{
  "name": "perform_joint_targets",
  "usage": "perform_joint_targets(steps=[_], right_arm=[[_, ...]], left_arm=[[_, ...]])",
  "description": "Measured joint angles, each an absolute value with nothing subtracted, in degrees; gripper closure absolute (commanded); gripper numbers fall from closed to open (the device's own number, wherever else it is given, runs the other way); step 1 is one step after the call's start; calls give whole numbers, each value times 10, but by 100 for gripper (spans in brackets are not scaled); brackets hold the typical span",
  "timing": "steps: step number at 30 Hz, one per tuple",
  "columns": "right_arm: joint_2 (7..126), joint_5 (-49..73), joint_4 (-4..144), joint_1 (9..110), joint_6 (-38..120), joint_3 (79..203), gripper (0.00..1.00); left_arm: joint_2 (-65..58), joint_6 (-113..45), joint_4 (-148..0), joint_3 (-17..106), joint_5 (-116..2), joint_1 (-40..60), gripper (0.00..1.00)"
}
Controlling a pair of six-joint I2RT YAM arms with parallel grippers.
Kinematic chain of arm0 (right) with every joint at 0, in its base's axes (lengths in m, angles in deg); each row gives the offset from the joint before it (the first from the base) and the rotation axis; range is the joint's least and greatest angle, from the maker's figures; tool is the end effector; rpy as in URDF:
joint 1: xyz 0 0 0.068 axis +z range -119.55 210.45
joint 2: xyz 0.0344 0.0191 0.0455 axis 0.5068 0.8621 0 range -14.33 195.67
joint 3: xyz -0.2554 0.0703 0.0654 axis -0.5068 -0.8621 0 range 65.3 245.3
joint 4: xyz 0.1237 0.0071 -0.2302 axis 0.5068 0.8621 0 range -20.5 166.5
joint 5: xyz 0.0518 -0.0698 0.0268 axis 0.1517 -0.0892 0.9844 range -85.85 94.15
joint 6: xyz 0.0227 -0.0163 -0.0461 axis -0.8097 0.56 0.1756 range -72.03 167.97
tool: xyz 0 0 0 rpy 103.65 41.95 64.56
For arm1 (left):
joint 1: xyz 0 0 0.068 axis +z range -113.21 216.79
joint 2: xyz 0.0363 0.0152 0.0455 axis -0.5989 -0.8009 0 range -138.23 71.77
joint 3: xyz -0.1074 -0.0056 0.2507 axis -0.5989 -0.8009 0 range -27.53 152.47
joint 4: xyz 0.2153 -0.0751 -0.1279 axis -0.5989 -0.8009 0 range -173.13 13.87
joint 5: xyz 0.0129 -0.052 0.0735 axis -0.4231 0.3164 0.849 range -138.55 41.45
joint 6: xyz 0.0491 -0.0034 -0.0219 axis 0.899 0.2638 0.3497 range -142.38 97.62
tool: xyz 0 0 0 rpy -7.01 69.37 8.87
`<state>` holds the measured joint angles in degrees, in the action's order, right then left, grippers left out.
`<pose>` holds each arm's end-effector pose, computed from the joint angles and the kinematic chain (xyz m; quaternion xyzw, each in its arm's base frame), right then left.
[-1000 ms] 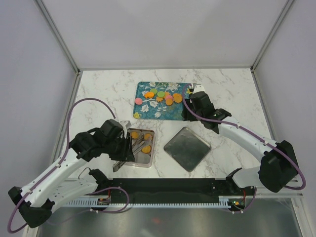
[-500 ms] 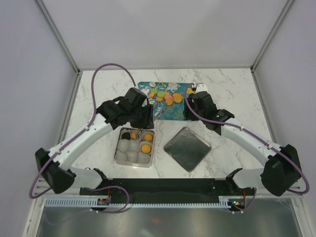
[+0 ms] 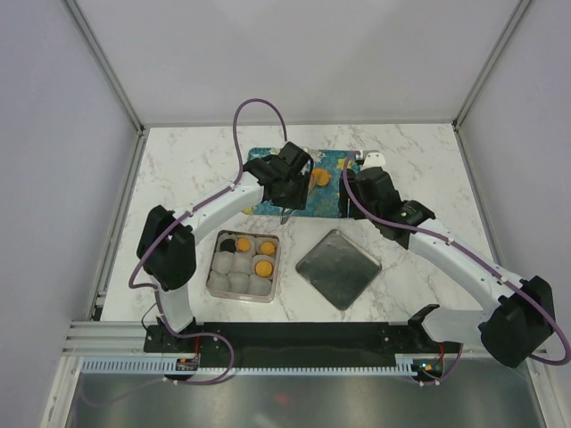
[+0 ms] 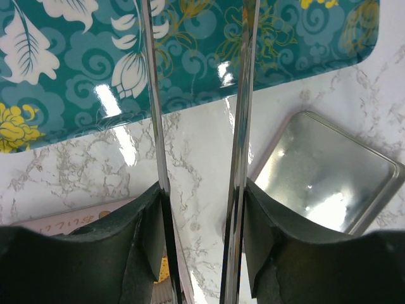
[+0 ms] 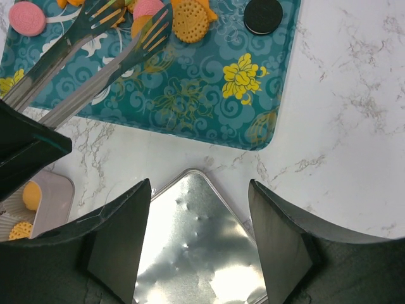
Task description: Pack the cookies
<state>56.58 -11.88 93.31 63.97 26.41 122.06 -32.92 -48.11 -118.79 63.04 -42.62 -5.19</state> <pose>0.2316 0.1416 0.2946 -0.0319 0.8914 0.0898 0.4430 0.2991 -0.2642 0.2758 0.1206 0.9495 -0.1178 0.2647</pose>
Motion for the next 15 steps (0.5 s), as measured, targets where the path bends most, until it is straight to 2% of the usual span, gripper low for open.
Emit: perform_joint_targets(steps=[15], right_arm=[[557, -125, 940, 640, 268, 1221, 28]], left_arm=[[-363, -467, -1177, 638, -405, -52, 45]])
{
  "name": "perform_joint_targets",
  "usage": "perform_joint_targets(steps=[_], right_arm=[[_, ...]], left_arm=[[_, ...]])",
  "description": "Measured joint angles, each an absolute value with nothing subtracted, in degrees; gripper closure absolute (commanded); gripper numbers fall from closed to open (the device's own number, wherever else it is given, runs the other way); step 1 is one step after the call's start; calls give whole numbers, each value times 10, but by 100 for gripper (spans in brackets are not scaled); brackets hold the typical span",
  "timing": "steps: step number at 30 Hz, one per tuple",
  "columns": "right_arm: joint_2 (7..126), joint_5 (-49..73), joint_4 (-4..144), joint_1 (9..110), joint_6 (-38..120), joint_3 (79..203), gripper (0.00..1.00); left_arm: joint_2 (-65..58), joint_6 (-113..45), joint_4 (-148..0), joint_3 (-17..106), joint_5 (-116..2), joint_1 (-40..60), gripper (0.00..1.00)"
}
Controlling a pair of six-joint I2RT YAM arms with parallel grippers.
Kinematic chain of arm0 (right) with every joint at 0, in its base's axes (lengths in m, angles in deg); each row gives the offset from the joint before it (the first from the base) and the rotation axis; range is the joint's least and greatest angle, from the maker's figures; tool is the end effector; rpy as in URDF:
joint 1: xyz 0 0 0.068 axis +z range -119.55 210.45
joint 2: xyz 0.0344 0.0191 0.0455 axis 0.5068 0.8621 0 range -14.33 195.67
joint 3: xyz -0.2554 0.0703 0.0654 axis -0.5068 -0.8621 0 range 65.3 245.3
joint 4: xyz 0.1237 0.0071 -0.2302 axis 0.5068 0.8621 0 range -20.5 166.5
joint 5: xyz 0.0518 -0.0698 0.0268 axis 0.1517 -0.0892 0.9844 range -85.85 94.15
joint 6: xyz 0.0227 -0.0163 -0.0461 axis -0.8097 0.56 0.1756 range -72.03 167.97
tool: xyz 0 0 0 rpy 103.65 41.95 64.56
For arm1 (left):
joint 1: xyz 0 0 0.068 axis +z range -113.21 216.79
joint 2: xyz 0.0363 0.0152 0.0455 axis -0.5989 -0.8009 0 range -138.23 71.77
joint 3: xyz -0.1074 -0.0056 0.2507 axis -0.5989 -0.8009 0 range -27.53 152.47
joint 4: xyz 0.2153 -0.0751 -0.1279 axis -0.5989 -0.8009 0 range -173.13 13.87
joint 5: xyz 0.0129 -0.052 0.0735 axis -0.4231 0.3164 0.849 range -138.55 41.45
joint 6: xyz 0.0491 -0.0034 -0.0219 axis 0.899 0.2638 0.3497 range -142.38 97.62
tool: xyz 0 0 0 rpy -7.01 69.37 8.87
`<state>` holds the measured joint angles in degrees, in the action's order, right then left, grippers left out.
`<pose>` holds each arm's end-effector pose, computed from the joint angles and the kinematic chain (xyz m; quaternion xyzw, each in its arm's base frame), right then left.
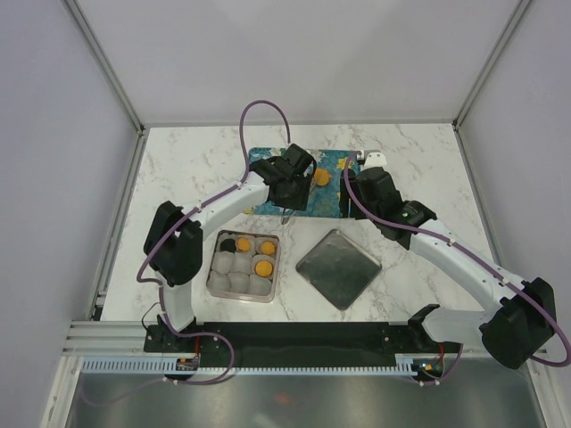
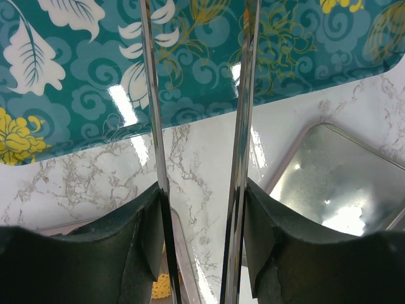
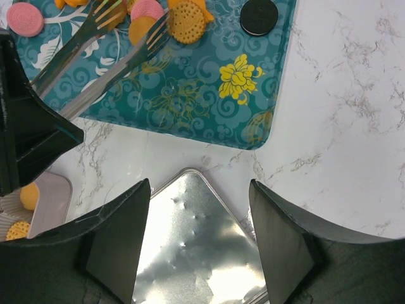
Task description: Pack the cookies
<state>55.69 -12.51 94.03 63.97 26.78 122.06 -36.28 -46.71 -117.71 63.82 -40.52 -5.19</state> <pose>0.2286 0.1392 0.2975 -0.0320 0.8903 0.0845 0.4464 0.3089 -0.2713 0.2587 0.1282 0.9511 -0.0927 0.2651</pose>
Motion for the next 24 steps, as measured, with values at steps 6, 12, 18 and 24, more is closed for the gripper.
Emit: perform_joint_targets(steps=[6, 12, 18, 24], right_arm=[[557, -125, 940, 640, 268, 1221, 28], [557, -125, 940, 640, 268, 1221, 28], [557, -125, 940, 640, 268, 1221, 28], [557, -125, 940, 640, 268, 1221, 28]], left_arm=[[-375, -467, -1177, 638, -405, -52, 45], [-375, -463, -1176, 638, -405, -52, 46], [-377, -459, -1175, 638, -405, -52, 48], [-387, -456, -1175, 636, -400, -52, 49]])
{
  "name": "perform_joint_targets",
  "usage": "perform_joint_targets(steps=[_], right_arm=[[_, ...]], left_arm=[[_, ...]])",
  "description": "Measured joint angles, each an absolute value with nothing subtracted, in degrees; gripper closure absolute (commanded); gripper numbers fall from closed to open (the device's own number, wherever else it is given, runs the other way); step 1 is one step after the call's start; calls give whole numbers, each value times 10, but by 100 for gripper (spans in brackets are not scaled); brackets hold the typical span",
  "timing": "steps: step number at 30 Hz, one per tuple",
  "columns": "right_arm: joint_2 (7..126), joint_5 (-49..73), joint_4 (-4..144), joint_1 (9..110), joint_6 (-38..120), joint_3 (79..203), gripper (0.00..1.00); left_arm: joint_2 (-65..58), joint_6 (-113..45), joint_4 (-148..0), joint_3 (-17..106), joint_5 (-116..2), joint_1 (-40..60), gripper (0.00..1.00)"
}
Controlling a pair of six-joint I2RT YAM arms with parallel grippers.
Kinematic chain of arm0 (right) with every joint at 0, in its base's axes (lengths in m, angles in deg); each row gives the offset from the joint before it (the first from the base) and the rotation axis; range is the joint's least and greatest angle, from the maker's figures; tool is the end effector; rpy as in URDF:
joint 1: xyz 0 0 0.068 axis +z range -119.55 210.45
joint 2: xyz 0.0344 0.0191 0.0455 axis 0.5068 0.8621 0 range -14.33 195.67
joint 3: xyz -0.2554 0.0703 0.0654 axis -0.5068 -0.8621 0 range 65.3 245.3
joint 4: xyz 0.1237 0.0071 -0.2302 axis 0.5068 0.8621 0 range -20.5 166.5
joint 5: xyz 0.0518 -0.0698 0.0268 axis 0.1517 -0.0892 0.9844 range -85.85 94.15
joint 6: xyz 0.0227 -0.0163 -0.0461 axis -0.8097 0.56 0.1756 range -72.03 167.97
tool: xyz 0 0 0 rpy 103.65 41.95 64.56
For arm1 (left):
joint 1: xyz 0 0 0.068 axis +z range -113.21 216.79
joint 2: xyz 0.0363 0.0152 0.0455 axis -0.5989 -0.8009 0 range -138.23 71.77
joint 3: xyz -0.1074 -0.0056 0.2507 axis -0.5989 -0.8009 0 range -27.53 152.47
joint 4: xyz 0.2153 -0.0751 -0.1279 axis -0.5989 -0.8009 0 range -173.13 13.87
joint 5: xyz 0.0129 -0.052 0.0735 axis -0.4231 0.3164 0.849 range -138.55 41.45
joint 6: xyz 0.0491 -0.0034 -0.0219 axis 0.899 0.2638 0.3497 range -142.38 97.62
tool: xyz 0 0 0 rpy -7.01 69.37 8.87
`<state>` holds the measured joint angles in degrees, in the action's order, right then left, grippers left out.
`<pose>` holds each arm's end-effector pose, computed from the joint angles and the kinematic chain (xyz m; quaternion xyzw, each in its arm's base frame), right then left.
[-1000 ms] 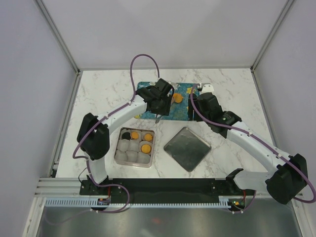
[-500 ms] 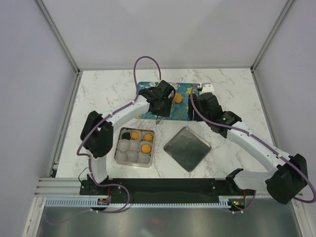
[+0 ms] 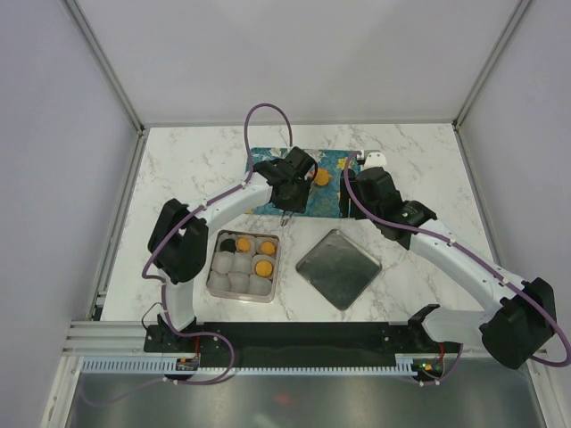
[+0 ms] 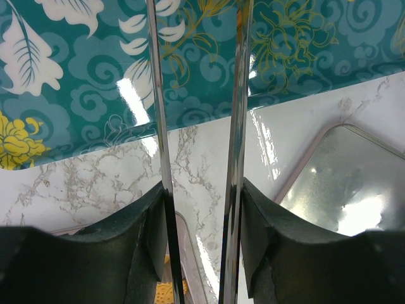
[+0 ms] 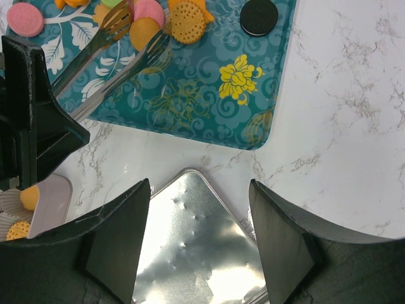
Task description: Pack the cookies
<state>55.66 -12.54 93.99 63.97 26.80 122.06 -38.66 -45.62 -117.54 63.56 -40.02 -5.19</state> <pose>0.2286 0.1391 0.2977 -0.0320 0.8900 0.0845 0.4470 0.3131 -0.2747 0.2411 0.1385 0.9551 -0.0750 0.2509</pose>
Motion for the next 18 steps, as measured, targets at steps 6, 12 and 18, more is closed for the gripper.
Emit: perform_joint_targets(steps=[6, 12, 18], right_arm=[[557, -125, 940, 640, 268, 1221, 28], [557, -125, 940, 640, 268, 1221, 28], [557, -125, 940, 640, 268, 1221, 28]], left_arm=[[-388, -454, -1175, 634, -398, -52, 49], [-391, -454, -1175, 634, -396, -52, 49], [-393, -453, -1175, 632, -396, -52, 52]])
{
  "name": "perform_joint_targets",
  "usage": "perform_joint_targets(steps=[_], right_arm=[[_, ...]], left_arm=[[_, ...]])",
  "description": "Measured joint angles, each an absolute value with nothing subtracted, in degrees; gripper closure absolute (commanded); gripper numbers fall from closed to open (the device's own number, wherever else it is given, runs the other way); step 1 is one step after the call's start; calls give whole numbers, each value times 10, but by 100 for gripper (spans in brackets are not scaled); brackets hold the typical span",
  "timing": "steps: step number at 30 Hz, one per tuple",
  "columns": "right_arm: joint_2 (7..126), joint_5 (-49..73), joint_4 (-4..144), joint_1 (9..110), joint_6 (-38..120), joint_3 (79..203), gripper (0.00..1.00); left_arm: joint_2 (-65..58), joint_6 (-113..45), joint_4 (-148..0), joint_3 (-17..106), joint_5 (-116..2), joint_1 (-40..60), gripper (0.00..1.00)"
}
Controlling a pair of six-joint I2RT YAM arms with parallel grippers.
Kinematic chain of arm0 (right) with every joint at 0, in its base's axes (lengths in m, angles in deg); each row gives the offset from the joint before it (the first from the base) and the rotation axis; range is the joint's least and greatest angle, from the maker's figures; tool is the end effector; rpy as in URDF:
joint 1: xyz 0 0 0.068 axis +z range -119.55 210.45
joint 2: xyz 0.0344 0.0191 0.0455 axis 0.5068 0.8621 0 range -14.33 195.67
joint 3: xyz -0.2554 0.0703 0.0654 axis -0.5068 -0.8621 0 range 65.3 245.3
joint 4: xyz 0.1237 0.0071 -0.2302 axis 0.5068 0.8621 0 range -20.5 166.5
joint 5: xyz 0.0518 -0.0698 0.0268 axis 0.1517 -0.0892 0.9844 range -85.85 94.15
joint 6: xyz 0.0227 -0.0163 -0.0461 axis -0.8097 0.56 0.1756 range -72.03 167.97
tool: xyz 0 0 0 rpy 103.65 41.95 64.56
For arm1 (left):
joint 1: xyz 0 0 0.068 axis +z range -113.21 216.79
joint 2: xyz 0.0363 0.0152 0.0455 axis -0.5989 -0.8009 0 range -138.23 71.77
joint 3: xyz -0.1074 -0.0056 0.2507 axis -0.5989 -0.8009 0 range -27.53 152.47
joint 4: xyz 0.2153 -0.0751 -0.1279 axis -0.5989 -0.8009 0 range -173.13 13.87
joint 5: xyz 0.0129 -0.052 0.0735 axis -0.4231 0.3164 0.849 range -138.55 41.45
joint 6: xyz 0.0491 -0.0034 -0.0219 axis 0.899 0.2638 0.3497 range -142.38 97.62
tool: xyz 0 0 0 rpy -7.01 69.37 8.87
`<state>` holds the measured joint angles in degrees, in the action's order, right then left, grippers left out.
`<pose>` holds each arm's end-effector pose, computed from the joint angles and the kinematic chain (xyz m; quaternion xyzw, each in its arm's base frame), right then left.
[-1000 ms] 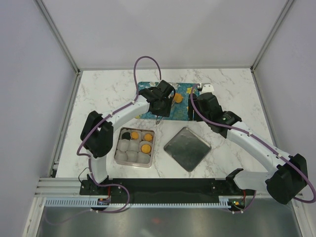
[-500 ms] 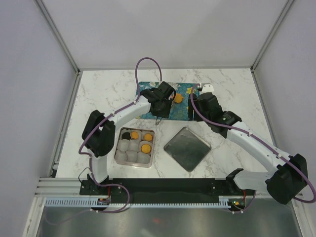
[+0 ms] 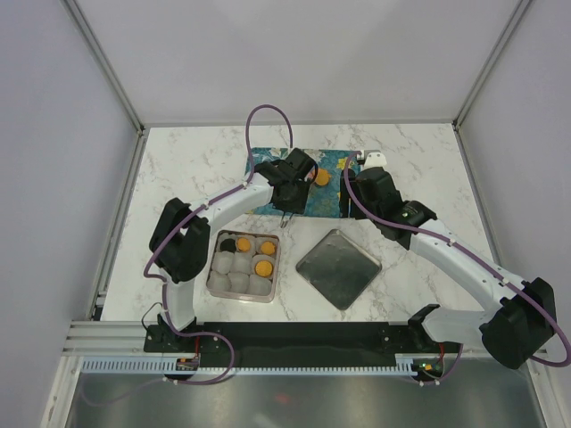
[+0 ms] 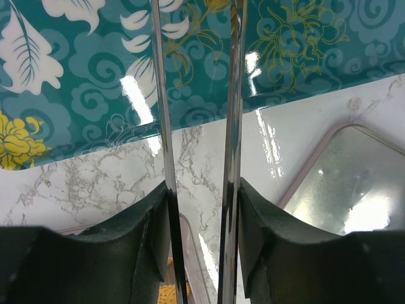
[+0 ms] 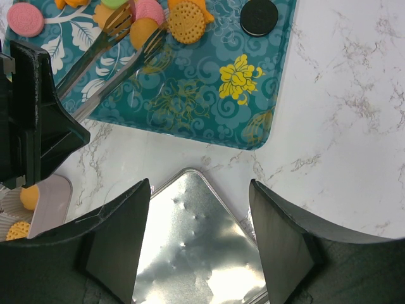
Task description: Pack the cookies
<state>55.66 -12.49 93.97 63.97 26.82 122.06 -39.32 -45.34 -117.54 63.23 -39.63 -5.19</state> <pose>0.2286 0.1392 0.2977 -0.0323 0.8899 0.0849 0.4470 0.3138 -0.2750 0.2349 0.1410 0.9567 -0.0670 0.2459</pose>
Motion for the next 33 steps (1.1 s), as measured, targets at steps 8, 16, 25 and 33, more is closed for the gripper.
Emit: perform_joint_targets(steps=[8, 16, 25, 33], right_arm=[[553, -125, 940, 640, 268, 1221, 28], [551, -125, 939, 640, 268, 1221, 28], [550, -124, 939, 640, 268, 1221, 28], [565, -121, 927, 640, 268, 1221, 28]], left_arm=[[-393, -449, -1175, 630, -394, -52, 58], [-382, -440, -1176, 629, -392, -52, 59], [-302, -439, -1179, 602, -401, -52, 59], [-207, -440, -1184, 523, -423, -52, 59]])
